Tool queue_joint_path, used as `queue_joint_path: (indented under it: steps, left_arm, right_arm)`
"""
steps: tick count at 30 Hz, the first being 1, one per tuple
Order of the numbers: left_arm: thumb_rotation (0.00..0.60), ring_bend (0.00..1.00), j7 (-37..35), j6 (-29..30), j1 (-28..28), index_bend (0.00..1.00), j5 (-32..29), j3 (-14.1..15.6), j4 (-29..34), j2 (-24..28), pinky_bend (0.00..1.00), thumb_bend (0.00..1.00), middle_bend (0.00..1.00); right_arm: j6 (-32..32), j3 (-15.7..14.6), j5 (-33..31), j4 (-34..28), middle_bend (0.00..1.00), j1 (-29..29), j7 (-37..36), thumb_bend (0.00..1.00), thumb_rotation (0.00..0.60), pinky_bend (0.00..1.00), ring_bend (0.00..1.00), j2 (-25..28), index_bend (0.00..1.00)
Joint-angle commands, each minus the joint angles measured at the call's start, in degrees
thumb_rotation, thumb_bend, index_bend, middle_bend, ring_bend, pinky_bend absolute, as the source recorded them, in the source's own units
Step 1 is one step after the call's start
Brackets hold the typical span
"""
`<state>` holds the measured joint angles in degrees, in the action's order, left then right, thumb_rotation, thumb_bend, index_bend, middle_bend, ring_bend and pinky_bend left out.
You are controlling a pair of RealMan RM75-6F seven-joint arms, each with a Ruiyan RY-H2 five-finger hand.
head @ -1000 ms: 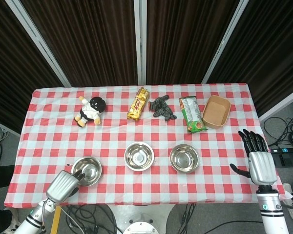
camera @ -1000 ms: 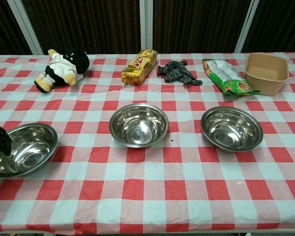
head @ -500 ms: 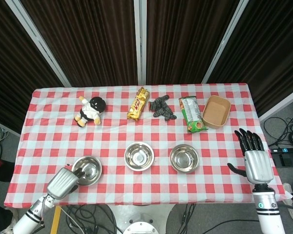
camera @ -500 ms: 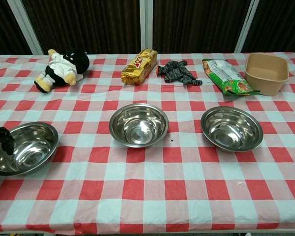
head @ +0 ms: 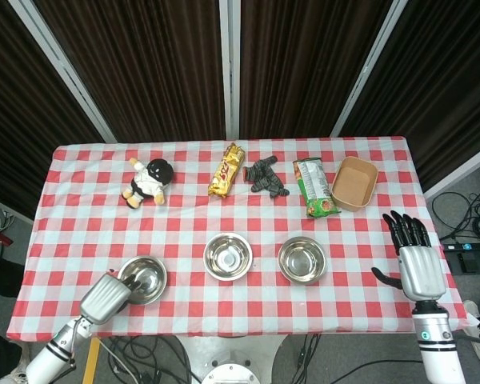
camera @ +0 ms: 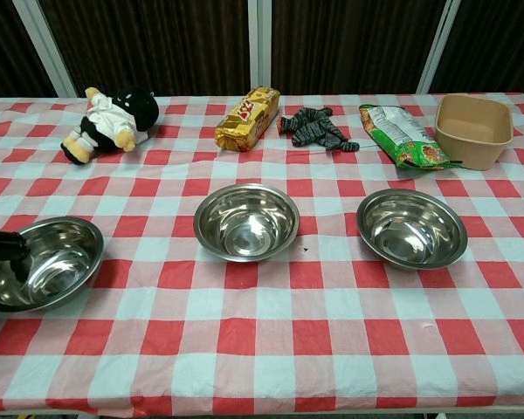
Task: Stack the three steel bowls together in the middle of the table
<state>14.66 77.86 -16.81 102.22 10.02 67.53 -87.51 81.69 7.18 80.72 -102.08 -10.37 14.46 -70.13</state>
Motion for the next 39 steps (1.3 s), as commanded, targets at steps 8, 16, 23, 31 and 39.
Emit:
queue_joint_path:
  steps: [8, 16, 23, 31, 39]
  left_arm:
    - [0.6, 0.9, 0.23, 0.68, -0.72, 0.59, 1.98, -0.34, -4.97, -2.94, 0.91, 0.25, 0.61]
    - [0.6, 0.91, 0.43, 0.26, -0.8, 0.62, 2.44, 0.07, -7.17, -4.22, 0.92, 0.28, 0.63]
    - [0.6, 0.94, 1.0, 2.04, -1.17, 0.69, 3.56, -0.47, -9.19, -5.71, 0.95, 0.31, 0.71]
    - [0.6, 0.95, 1.13, 2.08, -1.82, 0.71, 3.97, -0.6, -9.85, -6.55, 0.95, 0.33, 0.72]
    - [0.6, 0.95, 2.15, 1.55, -4.05, 0.71, 4.24, -2.02, -6.7, -5.19, 0.95, 0.33, 0.73]
  right_arm:
    - [-0.4, -0.05, -0.81, 0.5, 0.05, 0.03, -0.6, 0.05, 0.6, 0.03, 0.0, 0.14, 0.03]
    - [0.0, 0.07, -0.87, 0.83, 0.05, 0.2, -1.26, 0.05, 0.6, 0.03, 0.0, 0.31, 0.03]
    - [-0.15, -0.02, -0.99, 1.46, 0.05, 0.23, -1.95, 0.05, 0.6, 0.03, 0.0, 0.19, 0.03]
    - [-0.07, -0.12, -1.13, 2.06, 0.05, 0.42, -2.68, 0.05, 0.6, 0.03, 0.0, 0.14, 0.03]
    - [-0.31, 0.08, -1.32, 2.5, 0.05, 0.28, -3.33, 0.05, 0.6, 0.03, 0.0, 0.07, 0.03]
